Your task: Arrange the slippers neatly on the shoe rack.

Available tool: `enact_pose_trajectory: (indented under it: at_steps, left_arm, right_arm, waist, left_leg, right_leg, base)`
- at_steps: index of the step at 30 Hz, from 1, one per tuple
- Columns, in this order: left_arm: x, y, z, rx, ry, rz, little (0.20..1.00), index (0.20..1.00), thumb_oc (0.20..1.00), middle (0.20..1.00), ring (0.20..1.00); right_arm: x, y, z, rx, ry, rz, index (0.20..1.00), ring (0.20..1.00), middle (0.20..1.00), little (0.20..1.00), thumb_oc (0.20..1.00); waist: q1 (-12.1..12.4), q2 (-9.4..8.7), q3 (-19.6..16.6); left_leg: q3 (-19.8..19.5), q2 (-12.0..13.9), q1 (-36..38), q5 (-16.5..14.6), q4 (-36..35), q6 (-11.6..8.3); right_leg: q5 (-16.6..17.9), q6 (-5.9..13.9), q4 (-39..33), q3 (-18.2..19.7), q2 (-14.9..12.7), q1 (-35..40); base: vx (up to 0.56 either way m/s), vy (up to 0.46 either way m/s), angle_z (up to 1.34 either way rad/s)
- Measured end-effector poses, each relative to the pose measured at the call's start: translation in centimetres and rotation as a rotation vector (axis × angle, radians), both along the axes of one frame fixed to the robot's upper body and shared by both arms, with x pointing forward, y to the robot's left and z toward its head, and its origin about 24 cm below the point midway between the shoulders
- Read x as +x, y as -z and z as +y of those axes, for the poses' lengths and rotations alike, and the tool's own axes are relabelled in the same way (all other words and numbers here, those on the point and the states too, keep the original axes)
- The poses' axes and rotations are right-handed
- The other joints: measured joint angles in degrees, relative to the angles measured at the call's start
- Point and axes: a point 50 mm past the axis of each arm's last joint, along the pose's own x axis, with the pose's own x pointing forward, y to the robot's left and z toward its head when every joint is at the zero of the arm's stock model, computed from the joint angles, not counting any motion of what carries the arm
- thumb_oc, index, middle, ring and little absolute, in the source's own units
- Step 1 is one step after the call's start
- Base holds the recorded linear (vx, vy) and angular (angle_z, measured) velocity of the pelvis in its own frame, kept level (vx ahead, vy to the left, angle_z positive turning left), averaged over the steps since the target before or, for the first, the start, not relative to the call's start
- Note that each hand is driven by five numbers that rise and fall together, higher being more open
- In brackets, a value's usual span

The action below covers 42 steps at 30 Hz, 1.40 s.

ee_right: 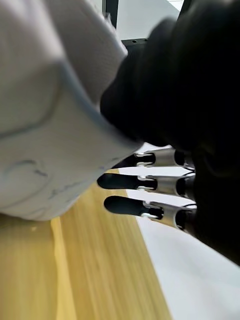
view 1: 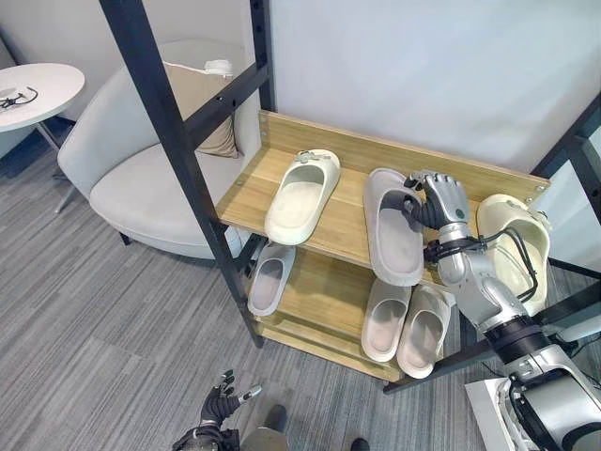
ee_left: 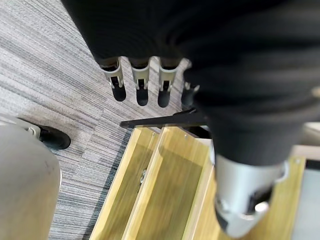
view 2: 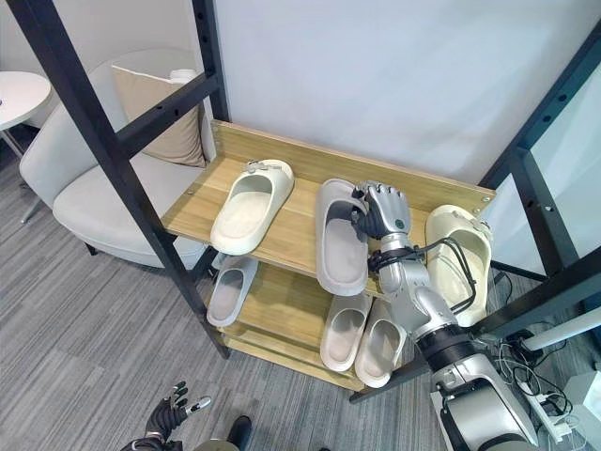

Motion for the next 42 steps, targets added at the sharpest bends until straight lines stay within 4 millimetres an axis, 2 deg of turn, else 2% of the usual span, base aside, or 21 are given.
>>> enact_pose_trajectory:
  at_steps: [7,8,9,10,11,12,14,16,18,21,24,25,27,31,32,34,36,37,39,40,42]
  left_arm:
    - [0.0,0.0,0.2,0.004,-0.003,0.001,1.0,1.0,1.0,1.0,1.0]
    - [0.2,-0.1,0.3,0.003,-0.013,-0.005,1.0,1.0,1.0,1.0,1.0]
    - [-0.7,0.2,0.6,0.003,-0.059,0.022,1.0,1.0,1.0,1.0,1.0]
    - [-0.8,0.2,0.4,0.002,-0.066,0.023,1.0,1.0,1.0,1.0,1.0]
    - [-1.8,0.5,0.2,-0.004,-0.085,0.048,1.0,1.0,1.0,1.0,1.0]
    - [-2.1,0.7,0.0,-0.011,-0.084,0.059,1.0,1.0,1.0,1.0,1.0]
    - [-2.0,0.7,-0.1,-0.02,-0.081,0.056,1.0,1.0,1.0,1.0,1.0]
    - [-1.7,0.9,-0.4,-0.035,-0.073,0.061,1.0,1.0,1.0,1.0,1.0]
    - [-1.6,1.2,-0.4,-0.039,-0.065,0.079,1.0,1.0,1.0,1.0,1.0]
    - [-0.6,0.9,-0.8,-0.045,-0.044,0.051,1.0,1.0,1.0,1.0,1.0]
    - [0.6,0.6,-1.6,-0.054,-0.008,0.016,1.0,1.0,1.0,1.0,1.0]
    - [0.7,0.5,-1.7,-0.056,-0.002,0.01,1.0,1.0,1.0,1.0,1.0]
    - [0.8,0.4,-1.7,-0.053,0.0,0.004,1.0,1.0,1.0,1.0,1.0]
    - [1.3,0.0,-1.6,-0.051,0.001,-0.03,1.0,1.0,1.0,1.0,1.0]
    - [1.4,-0.1,-1.4,-0.045,0.001,-0.035,1.0,1.0,1.0,1.0,1.0]
    - [2.5,-0.5,-1.7,-0.036,0.006,-0.071,1.0,1.0,1.0,1.0,1.0]
    - [4.6,-1.4,-2.5,-0.04,0.044,-0.129,1.0,1.0,1.0,1.0,1.0]
    - [6.0,-2.2,-3.2,-0.05,0.052,-0.18,1.0,1.0,1.0,1.0,1.0]
    - [8.2,-3.5,-3.8,-0.049,0.087,-0.256,1.0,1.0,1.0,1.0,1.0]
    - [10.9,-5.5,-4.8,-0.043,0.13,-0.359,1.0,1.0,1.0,1.0,1.0]
    - [13.2,-7.9,-5.8,-0.046,0.168,-0.471,1.0,1.0,1.0,1.0,1.0]
  right_arm:
    - [-0.2,-0.1,-0.5,0.025,0.015,-0.004,0.2,0.2,0.2,0.2,0.2]
    - [-3.1,-0.8,-1.5,0.215,0.025,-0.092,0.2,0.2,0.2,0.2,0.2]
    - [-5.6,-1.6,-0.7,0.361,-0.028,-0.185,0.2,0.2,0.2,0.2,0.2]
    - [-7.7,-1.9,-0.9,0.47,-0.056,-0.234,0.2,0.2,0.2,0.2,0.2]
    - [-10.4,-1.8,-0.5,0.675,-0.121,-0.279,0.2,0.2,0.2,0.2,0.2]
    - [-10.8,-1.5,-0.3,0.794,-0.184,-0.26,0.2,0.2,0.2,0.2,0.2]
    - [-11.0,-1.4,0.0,0.941,-0.315,-0.202,0.2,0.2,0.2,0.2,0.2]
    - [-11.1,-1.3,1.5,1.085,-0.476,-0.12,0.2,0.2,0.2,0.2,0.2]
    - [-11.6,-1.4,5.0,1.197,-0.72,0.005,0.2,0.2,0.2,0.2,0.2]
    - [-12.1,-1.2,8.7,1.294,-0.987,0.203,0.2,0.2,0.2,0.2,0.2]
    - [-12.3,-1.5,10.7,1.31,-1.128,0.301,0.2,0.2,0.2,0.2,0.2]
    - [-12.5,-1.8,12.0,1.284,-1.208,0.347,0.2,0.2,0.2,0.2,0.2]
    - [-12.5,-1.4,13.1,1.248,-1.251,0.406,0.2,0.2,0.2,0.2,0.2]
    - [-11.9,1.0,14.1,1.168,-1.193,0.531,0.2,0.2,0.2,0.2,0.2]
    - [-11.3,2.8,14.0,1.067,-1.107,0.573,0.2,0.2,0.2,0.2,0.2]
    - [-10.0,7.0,13.3,0.856,-0.892,0.642,0.2,0.2,0.2,0.2,0.2]
    - [-9.3,9.3,12.3,0.734,-0.751,0.685,0.2,0.2,0.2,0.2,0.2]
    - [-8.6,10.1,11.8,0.656,-0.69,0.674,0.2,0.2,0.2,0.2,0.2]
    - [-7.4,10.6,11.0,0.552,-0.601,0.655,0.2,0.2,0.2,0.2,0.2]
    - [-5.6,9.9,10.0,0.404,-0.516,0.556,0.2,0.2,0.2,0.2,0.2]
    - [-3.5,8.3,8.1,0.292,-0.389,0.413,0.2,0.2,0.2,0.2,0.2]
  waist:
    - [0.06,0.05,0.01]
    - [0.19,0.32,0.19]
    - [-0.91,1.01,0.24]
    - [-1.16,1.52,0.2]
    - [-2.8,2.13,0.09]
    - [-4.52,2.42,0.1]
    - [-5.96,2.71,0.05]
    - [-6.23,3.21,-0.17]
    - [-6.15,3.74,-0.51]
    - [-6.0,3.96,-0.69]
    - [-5.2,3.86,-0.87]
    - [-5.18,3.76,-0.93]
    - [-5.21,3.45,-1.14]
    - [-3.84,2.82,-1.45]
    - [-3.84,2.79,-1.24]
    - [-3.26,2.76,1.27]
    - [-2.61,4.02,4.92]
    - [-2.33,4.17,6.73]
    - [-2.16,5.66,11.32]
    - [-1.7,7.28,15.21]
    - [-1.2,9.09,18.79]
  left_leg:
    - [-0.05,-0.01,0.05,0.01,-0.08,0.0]
    - [-0.6,-0.22,-0.12,0.06,0.02,-0.02]
    - [-0.54,-0.42,0.01,0.1,0.02,0.04]
    - [-0.54,-0.54,-0.03,0.1,0.02,0.05]
    - [0.02,-0.59,0.26,0.09,0.02,0.04]
    - [0.22,-0.51,0.42,0.02,-0.19,0.04]
    - [0.57,-0.34,0.38,0.02,-0.33,0.0]
    - [1.11,-0.04,0.46,-0.26,-0.34,-0.12]
    - [1.79,0.37,0.54,-0.24,-0.32,-0.2]
    - [1.6,0.62,0.46,-0.08,-0.35,-0.42]
    - [1.32,0.51,0.46,-0.03,-0.35,-0.43]
    - [1.13,0.41,0.44,0.02,-0.33,-0.43]
    - [0.16,0.33,0.3,0.2,-0.32,-0.51]
    - [-0.69,0.33,0.09,0.35,-0.2,-0.57]
    - [-1.6,0.23,-0.6,0.67,-0.08,-0.68]
    - [-2.37,0.42,-2.17,1.93,0.06,-1.02]
    - [-3.34,0.72,-4.81,3.29,0.3,-1.34]
    - [-3.07,0.5,-8.38,3.38,3.28,-1.44]
    - [-3.64,0.26,-11.07,3.22,5.95,-1.59]
    - [-4.84,-0.39,-16.72,2.97,10.24,-2.01]
    - [-7.03,-1.3,-20.93,1.75,12.75,-2.58]
  right_leg:
    - [0.0,0.0,0.0,-0.1,-0.02,0.1]
    - [-0.33,0.02,0.01,-0.21,-0.14,0.24]
    - [-0.39,0.0,0.01,0.04,-0.34,0.21]
    - [-0.45,0.01,0.01,0.0,-0.47,0.2]
    - [-0.47,0.03,0.03,0.25,-0.53,0.3]
    - [-0.53,0.12,0.02,0.34,-0.51,0.26]
    - [-0.67,0.12,0.02,0.56,-0.4,0.17]
    - [-0.67,0.22,0.01,1.06,-0.31,0.02]
    - [-0.57,0.31,0.0,1.8,0.04,-0.31]
    - [-0.48,0.22,0.09,1.73,0.22,-0.24]
    - [-0.32,-0.01,0.3,1.55,0.19,-0.03]
    - [-0.29,-0.02,0.31,1.41,0.29,0.06]
    - [-0.19,-0.18,0.31,0.41,0.3,0.37]
    - [-0.37,-0.27,0.31,-0.38,0.38,0.56]
    - [-0.5,-0.24,0.33,-1.4,0.4,0.38]
    - [-0.65,-0.25,1.7,-1.76,0.88,-1.63]
    - [-1.51,0.09,4.29,-2.89,1.18,-4.79]
    - [-1.72,0.04,7.74,-2.99,1.05,-8.46]
    - [-2.9,-0.25,11.05,-3.27,0.91,-11.1]
    - [-4.83,-0.67,17.49,-3.86,0.33,-17.16]
    - [-8.05,-2.0,24.85,-4.87,-1.0,-22.58]
  base:
    - [0.0,0.003,0.02]
    - [0.01,-0.013,0.08]
    - [0.0,-0.018,0.08]
    - [0.03,-0.042,-0.12]
    - [0.0,-0.075,-0.16]
    - [0.0,-0.071,-0.13]
    - [-0.03,-0.055,-0.07]
    - [-0.04,-0.046,-0.13]
    - [-0.05,-0.041,-0.15]
    - [-0.02,-0.017,0.02]
    - [-0.03,-0.021,0.05]
    - [-0.06,-0.022,0.08]
    - [-0.04,-0.014,0.21]
    - [-0.07,-0.018,0.15]
    - [-0.33,-0.029,0.26]
    - [-0.36,-0.01,0.22]
    - [-0.3,0.024,0.22]
    - [-0.24,0.02,0.19]
    - [-0.34,0.036,0.21]
    - [-0.27,0.048,0.36]
    - [-0.13,0.041,0.52]
